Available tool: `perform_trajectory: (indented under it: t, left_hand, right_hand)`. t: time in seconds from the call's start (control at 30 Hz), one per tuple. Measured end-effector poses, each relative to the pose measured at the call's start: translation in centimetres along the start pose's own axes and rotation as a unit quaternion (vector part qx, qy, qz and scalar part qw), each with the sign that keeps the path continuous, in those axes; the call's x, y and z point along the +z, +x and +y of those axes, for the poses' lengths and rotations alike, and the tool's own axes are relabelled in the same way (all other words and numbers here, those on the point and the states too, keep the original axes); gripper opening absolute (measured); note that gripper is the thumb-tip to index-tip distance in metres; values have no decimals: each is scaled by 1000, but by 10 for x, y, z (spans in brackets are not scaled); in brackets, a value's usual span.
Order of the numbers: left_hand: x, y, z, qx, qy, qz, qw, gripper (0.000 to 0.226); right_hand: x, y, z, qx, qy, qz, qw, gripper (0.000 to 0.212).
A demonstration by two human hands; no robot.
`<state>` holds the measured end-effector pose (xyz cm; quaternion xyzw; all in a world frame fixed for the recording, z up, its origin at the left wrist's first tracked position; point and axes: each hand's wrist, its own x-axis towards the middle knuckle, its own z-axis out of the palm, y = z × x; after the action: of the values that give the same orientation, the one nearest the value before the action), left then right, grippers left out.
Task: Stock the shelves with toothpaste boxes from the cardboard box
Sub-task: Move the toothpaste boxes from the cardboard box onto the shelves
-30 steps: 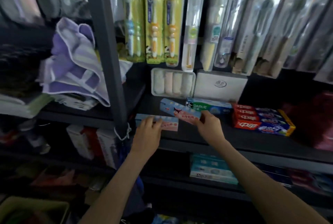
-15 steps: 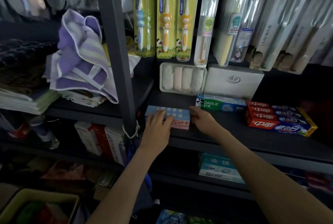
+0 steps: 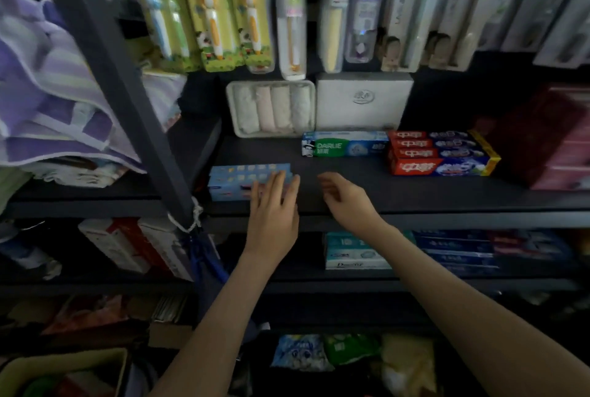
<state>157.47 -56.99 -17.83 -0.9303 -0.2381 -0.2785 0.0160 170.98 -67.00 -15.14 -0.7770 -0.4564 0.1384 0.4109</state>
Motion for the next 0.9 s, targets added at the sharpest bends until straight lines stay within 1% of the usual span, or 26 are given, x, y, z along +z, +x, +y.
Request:
perform_trajectory:
  t: [0.07,0.13,0.2,0.27,0.33,0.4,0.43,0.5,0.53,0.63,0.7,0.77,0.83,0.9]
  left_hand:
    - [4,4,35,34,-37,-4,999,56]
    - [14,8,80,84,-77,-18,993,53]
    - [25,4,135,146,-130,-64,979,50]
    - [37,-9,195,192,-190,-148,951,52]
    - [53,-30,258,238,-220,-238,916,56]
    - [71,-60,319,294,-228,-291,881,57]
    - [79,-79,349,323,-231,-320,860,57]
    - [99,-129,405,381,-233,-376,812,57]
    - [109,-157,428,402,-232,-403,789,56]
    - [148,-262,483,446,-226,-475,724,53]
    - [178,-333,507,463,-211,-540,670,52]
    - [212,-405,522,467,-200,-604,614,52]
    - [246,-474,529,493,-182,-640,561,53]
    - [281,-540,531,492,-153,-673,531,54]
  right_hand:
    - [-21,-27,18,-5,-12,18,1000,39]
    - [-46,-59,40,6,-20,57,998,38]
    - [-72,-98,65,37,-30,104,993,35]
    - [-97,-146,94,101,-32,140,984,35]
    - [-121,-204,129,173,-29,181,968,36]
    - [-141,-272,163,243,-20,226,943,33]
    - [-147,-311,179,286,-13,249,925,31]
    - [-147,-393,210,380,11,286,880,29]
    - [-140,-436,225,427,35,306,850,29]
    - [-84,-569,273,555,101,357,745,28]
    - [-30,-645,300,628,137,369,672,26]
    - [30,-711,325,685,188,364,602,30]
    - [89,-768,347,731,237,342,541,37]
    - [146,-813,376,765,262,316,497,42]
